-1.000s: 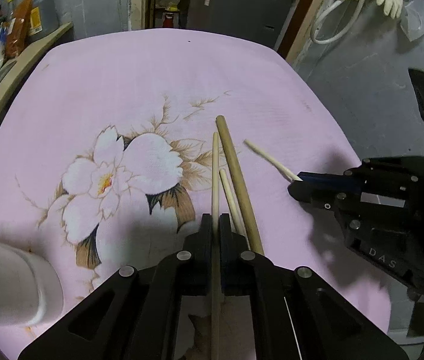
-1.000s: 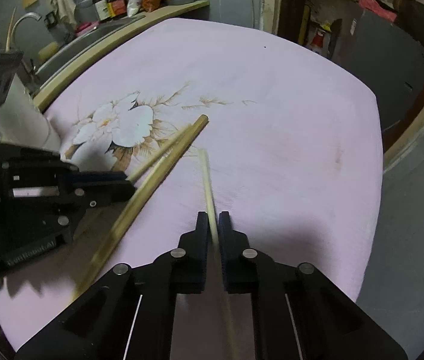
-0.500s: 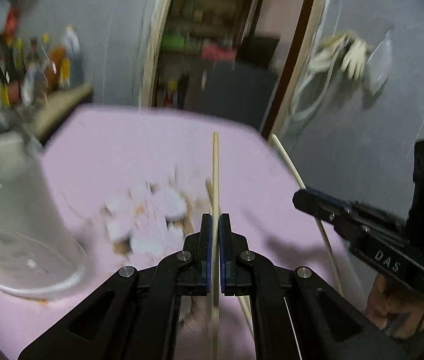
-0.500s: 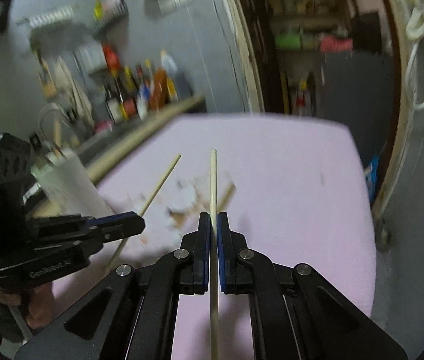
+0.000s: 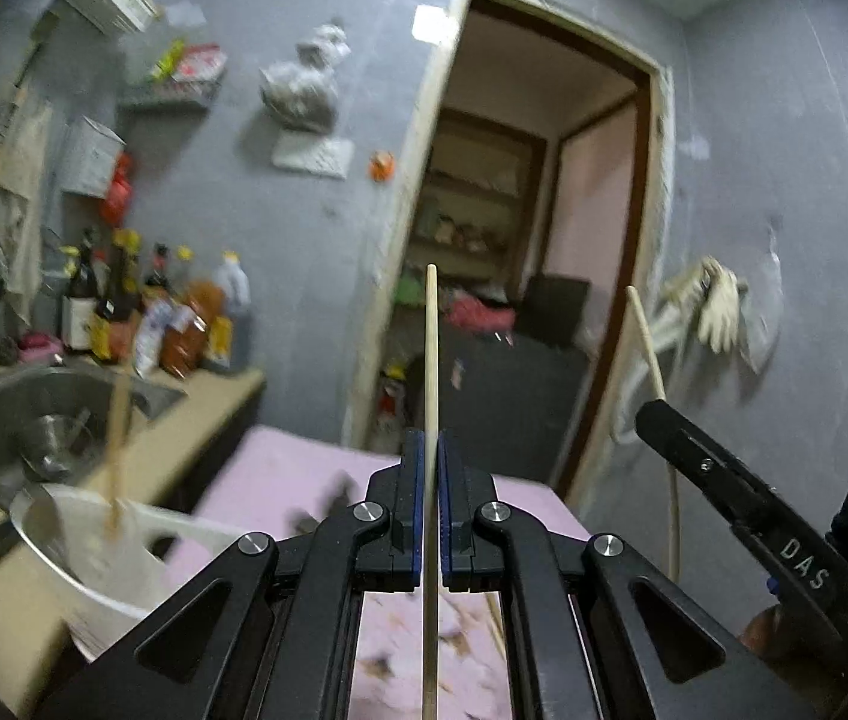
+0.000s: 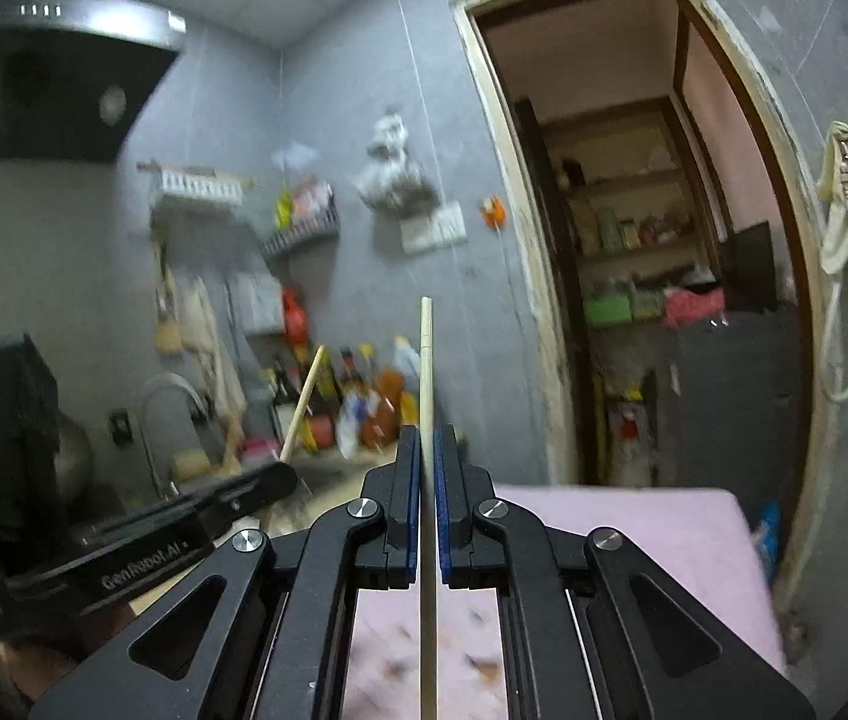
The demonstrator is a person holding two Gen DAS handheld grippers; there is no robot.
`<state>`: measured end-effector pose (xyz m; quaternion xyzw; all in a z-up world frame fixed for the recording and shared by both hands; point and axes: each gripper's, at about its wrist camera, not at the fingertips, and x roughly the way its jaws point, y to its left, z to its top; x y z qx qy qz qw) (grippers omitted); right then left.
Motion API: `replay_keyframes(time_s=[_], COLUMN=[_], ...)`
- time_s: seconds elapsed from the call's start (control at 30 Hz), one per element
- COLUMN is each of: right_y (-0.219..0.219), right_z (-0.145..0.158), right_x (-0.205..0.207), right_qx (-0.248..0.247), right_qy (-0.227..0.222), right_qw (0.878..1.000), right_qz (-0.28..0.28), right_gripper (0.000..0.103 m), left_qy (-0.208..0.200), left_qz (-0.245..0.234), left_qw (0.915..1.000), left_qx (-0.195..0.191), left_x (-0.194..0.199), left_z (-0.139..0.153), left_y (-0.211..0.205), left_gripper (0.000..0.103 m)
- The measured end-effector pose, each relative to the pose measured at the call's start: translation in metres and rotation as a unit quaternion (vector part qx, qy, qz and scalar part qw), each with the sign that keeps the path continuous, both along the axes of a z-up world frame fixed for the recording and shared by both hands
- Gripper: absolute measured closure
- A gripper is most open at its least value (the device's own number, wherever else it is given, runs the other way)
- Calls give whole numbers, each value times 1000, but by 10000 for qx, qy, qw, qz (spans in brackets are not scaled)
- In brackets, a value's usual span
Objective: Organize utensils
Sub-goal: 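Lift both chopsticks and carry them over the white holder, then lower both chopsticks into the holder and open both tools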
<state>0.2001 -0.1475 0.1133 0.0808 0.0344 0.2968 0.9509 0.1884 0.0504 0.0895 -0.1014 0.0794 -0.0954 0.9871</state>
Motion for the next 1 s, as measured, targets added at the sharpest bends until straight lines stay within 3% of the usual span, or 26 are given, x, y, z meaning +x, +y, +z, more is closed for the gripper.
replay_keyframes(time_s=[0.17,0.3,0.6,1.0], right_y=[30,62,100,136], right_z=[14,14,4,-19], right_x=[9,22,35,31], right_qx=[427,729,1324,806], right_qy=[-208,-244,-341,-608], right_qw=[9985,9963,9901,9949], right_qz=[258,393,309,0], right_gripper=[100,100,100,100], left_qy=[-278,-288,-476,-426], left_qz=[320,303,656,1022], left_qw=[9990,9984,9946,9913], left_qx=[-151,-389,-654,-716], left_x=[4,11,24,29], left_z=[25,33,18,-22], left_y=[55,100,162,172], left_gripper=[101,101,101,101])
